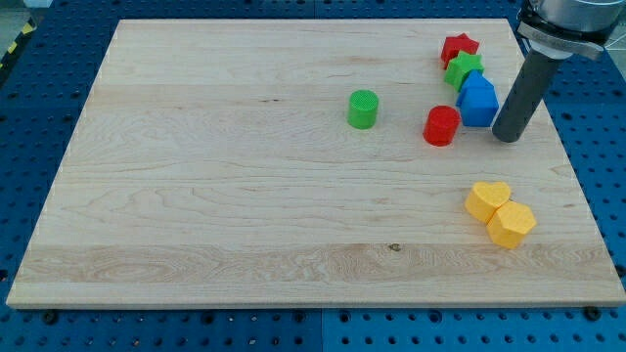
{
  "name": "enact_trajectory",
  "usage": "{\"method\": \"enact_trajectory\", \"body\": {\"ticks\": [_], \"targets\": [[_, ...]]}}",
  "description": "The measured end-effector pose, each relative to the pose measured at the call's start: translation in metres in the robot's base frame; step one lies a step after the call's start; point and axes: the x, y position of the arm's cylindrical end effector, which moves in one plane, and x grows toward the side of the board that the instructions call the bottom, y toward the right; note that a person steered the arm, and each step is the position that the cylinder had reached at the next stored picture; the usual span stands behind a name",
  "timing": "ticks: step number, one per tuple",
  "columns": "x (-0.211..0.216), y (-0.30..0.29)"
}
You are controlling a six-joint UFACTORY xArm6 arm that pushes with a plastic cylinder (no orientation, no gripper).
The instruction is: Slide the red circle closer to the green star
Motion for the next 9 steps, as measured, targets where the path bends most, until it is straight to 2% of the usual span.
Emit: {"method": "enact_trajectory", "body": {"ticks": [3,5,9], "targets": [[0.037,-0.035],[0.033,-0.076],[-0.070,-0.090]]}}
